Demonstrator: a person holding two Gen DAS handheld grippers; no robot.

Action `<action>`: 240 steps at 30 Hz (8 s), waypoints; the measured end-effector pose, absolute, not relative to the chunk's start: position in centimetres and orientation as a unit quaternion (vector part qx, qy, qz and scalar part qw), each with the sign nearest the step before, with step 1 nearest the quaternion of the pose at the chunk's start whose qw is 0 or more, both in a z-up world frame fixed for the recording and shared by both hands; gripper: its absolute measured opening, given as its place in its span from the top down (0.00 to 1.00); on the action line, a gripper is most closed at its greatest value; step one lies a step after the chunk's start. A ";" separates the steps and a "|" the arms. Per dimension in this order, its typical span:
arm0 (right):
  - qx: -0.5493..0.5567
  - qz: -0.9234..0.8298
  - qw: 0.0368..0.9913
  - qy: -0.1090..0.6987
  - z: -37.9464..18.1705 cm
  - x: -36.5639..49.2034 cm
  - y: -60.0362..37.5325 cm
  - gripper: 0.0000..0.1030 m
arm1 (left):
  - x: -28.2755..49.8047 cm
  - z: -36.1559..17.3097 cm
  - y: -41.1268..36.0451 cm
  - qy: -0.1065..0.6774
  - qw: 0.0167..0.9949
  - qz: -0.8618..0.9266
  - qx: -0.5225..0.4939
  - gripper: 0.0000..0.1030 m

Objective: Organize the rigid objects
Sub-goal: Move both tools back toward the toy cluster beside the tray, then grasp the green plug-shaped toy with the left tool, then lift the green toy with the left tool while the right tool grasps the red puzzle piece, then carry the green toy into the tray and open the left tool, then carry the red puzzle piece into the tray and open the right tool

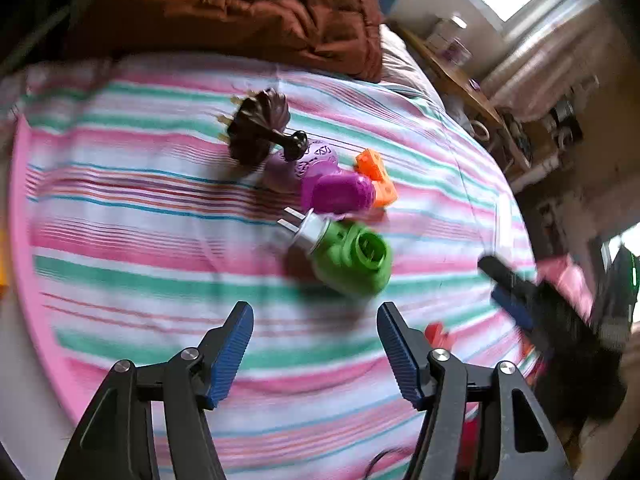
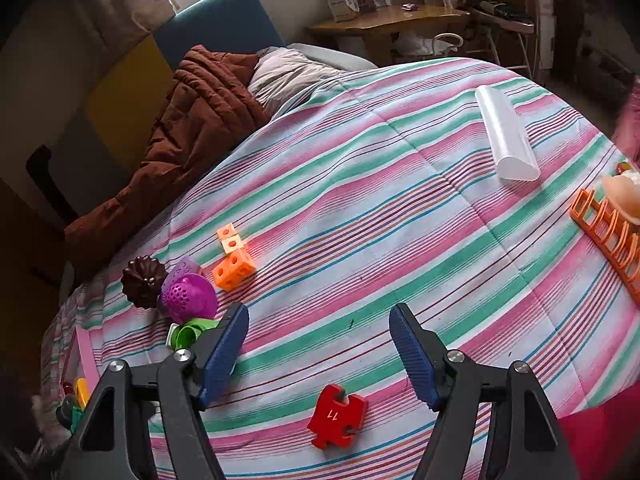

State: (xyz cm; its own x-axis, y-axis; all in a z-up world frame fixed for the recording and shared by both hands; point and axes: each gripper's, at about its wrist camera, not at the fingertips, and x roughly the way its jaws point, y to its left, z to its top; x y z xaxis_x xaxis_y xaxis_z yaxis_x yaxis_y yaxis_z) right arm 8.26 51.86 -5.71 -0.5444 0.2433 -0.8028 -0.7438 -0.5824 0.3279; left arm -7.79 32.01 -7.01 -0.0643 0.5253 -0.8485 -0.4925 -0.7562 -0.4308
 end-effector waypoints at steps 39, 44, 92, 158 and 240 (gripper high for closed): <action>-0.393 0.775 0.304 0.391 -8.0 8.4 53.2 0.25 | -6.6 -8.3 31.5 0.173 0.414 0.703 -0.551 0.45; -0.393 0.774 0.305 0.391 -8.0 8.3 53.1 0.24 | -6.1 -7.0 32.6 0.204 0.423 0.720 -0.511 0.28; -0.505 0.773 0.215 0.317 -10.3 4.6 49.0 0.25 | -1.9 -10.2 27.3 0.157 0.393 0.759 -0.494 0.49; -0.563 0.802 0.196 0.027 -11.3 1.0 41.2 0.69 | -21.2 -6.8 9.6 -0.030 0.178 0.840 -0.512 0.49; -0.567 0.810 0.132 0.071 -11.0 0.6 37.1 0.69 | -4.3 -4.0 1.7 0.012 0.142 0.890 -0.433 0.37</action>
